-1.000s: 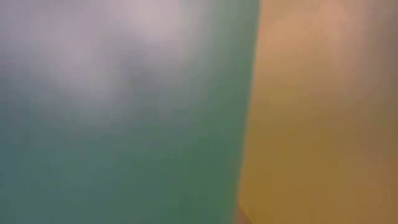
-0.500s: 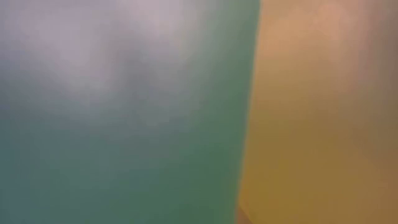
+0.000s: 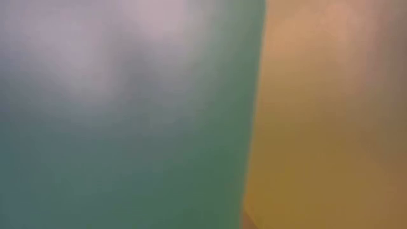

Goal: Pick & Place USB Port
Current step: Put the dark violet charger cable into the green bin, then put the left brown hdmi cable into the yellow bin

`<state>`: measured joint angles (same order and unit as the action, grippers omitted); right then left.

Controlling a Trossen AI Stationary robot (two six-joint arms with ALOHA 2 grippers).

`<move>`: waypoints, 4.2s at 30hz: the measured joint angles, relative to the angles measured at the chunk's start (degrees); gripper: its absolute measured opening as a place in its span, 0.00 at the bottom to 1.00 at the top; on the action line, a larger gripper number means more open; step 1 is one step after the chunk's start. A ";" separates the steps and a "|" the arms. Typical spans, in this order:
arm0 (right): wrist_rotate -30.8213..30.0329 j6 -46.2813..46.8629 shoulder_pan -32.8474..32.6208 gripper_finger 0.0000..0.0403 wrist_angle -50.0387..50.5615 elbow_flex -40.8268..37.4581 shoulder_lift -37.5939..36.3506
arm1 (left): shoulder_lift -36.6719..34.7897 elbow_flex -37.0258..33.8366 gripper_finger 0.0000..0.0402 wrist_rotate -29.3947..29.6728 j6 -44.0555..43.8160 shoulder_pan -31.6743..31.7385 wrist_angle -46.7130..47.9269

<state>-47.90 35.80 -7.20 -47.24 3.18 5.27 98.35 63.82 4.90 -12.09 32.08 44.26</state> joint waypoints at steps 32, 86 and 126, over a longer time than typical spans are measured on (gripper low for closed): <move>0.01 0.01 0.00 0.00 0.83 0.00 0.01 | -25.37 -8.97 0.03 -9.57 -31.32 -3.81 -7.56; 30.48 16.06 -0.02 0.00 2.98 0.00 0.05 | 26.75 33.94 0.03 -2.92 -120.05 -70.47 22.85; 40.69 8.00 0.00 0.26 1.63 3.37 1.46 | -2.88 33.21 0.36 35.97 -92.12 -63.32 31.32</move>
<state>-7.22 43.80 -7.20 -45.61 6.55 6.73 95.47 97.03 40.87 -104.21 -31.24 75.57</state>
